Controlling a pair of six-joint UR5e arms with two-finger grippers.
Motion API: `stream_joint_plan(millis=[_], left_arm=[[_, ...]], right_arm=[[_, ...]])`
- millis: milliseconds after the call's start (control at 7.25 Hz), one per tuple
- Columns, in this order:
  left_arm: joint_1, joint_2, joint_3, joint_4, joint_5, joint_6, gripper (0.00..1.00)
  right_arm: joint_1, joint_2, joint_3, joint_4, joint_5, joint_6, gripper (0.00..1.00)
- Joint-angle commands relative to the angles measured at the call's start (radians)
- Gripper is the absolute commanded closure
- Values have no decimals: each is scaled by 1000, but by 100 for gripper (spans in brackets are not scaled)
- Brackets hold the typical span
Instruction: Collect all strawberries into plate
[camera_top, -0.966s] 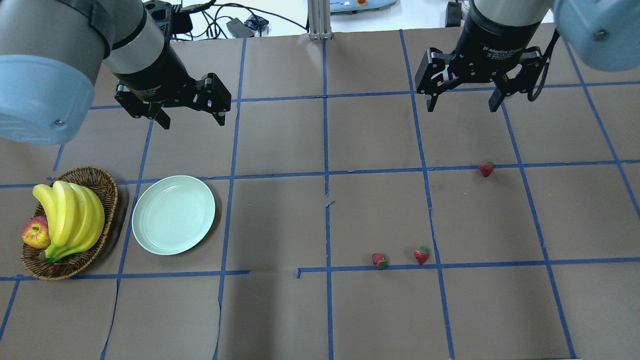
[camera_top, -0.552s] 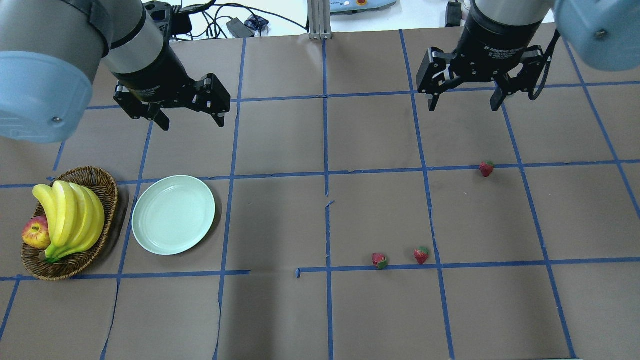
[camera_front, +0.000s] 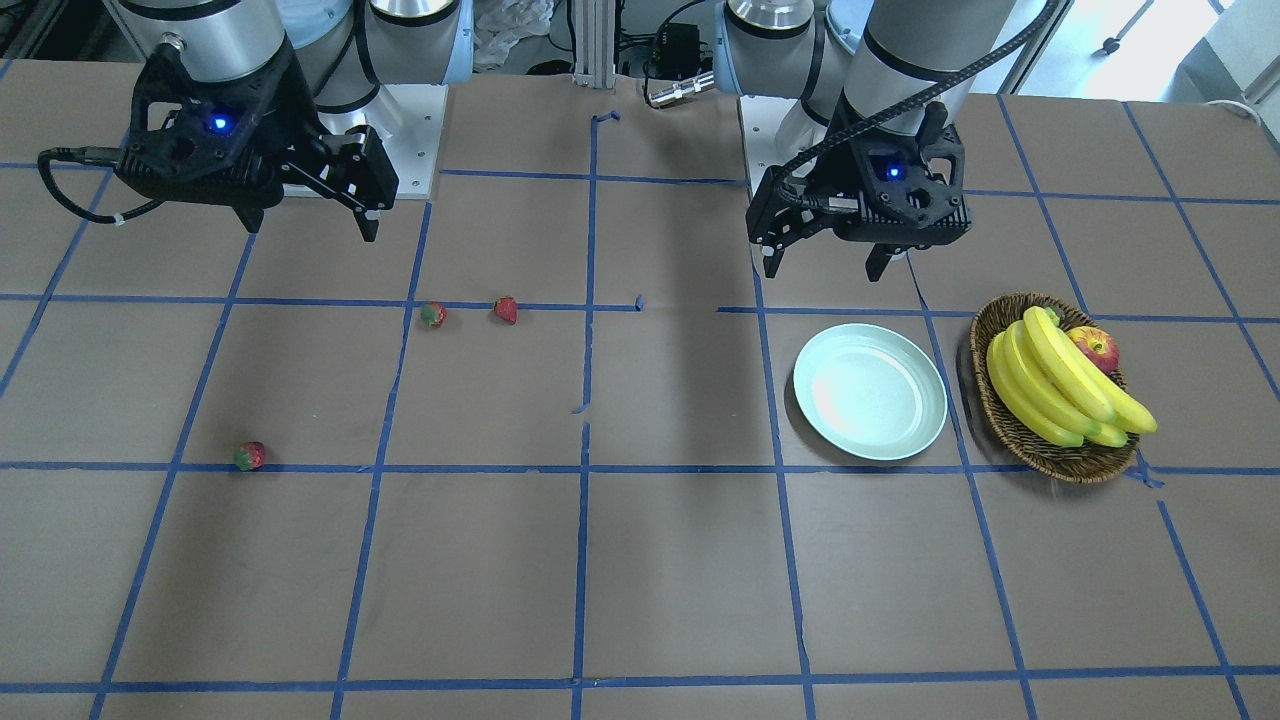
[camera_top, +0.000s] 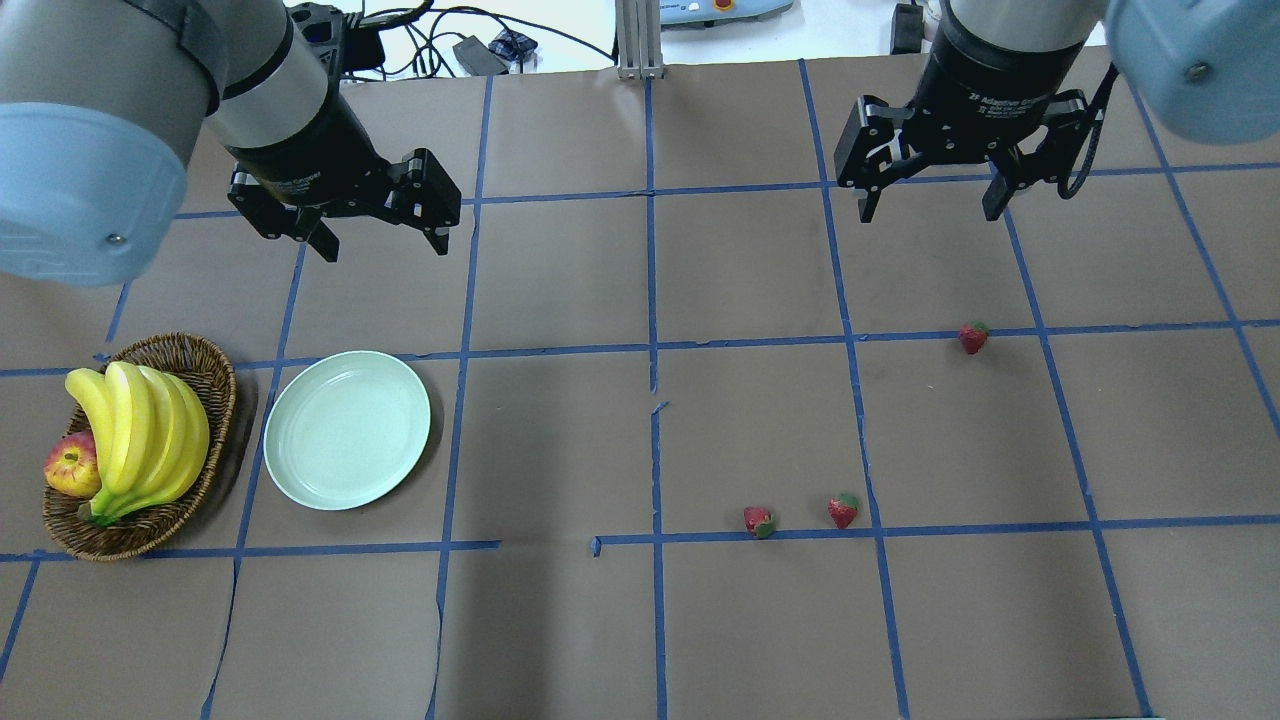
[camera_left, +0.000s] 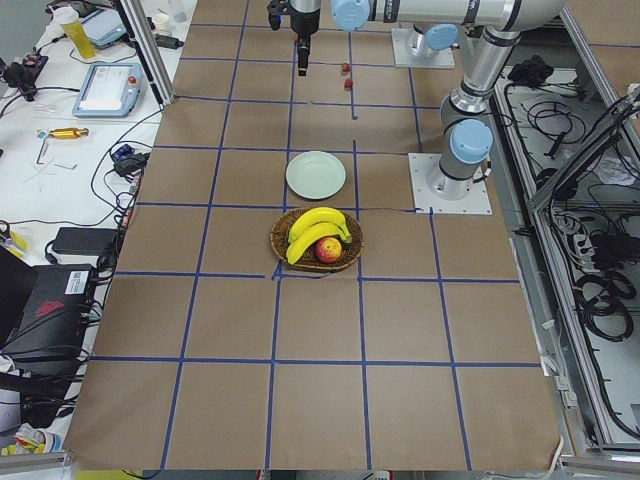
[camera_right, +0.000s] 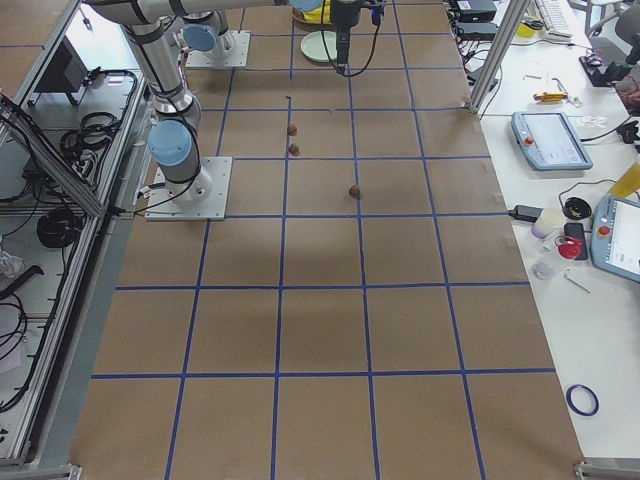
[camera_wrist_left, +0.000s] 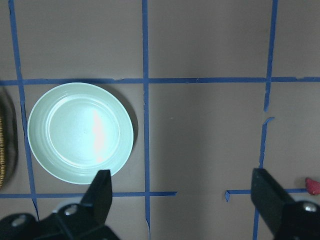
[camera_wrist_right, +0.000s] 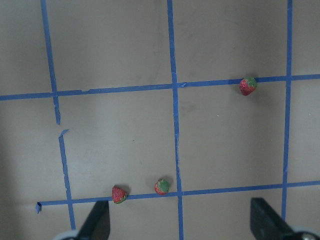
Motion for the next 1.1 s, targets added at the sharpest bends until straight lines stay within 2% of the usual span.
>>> stream_joint_plan(millis=[0, 828, 966], left_arm=[[0, -1, -1, -1, 0, 0, 0], [-2, -4, -7, 1, 0, 3, 0], [-2, -4, -10, 1, 0, 3, 0]], right_arm=[[0, 0, -2, 4, 1, 1, 0], [-1, 2, 7, -2, 1, -5, 0], [-23, 27, 23, -16, 0, -40, 0]])
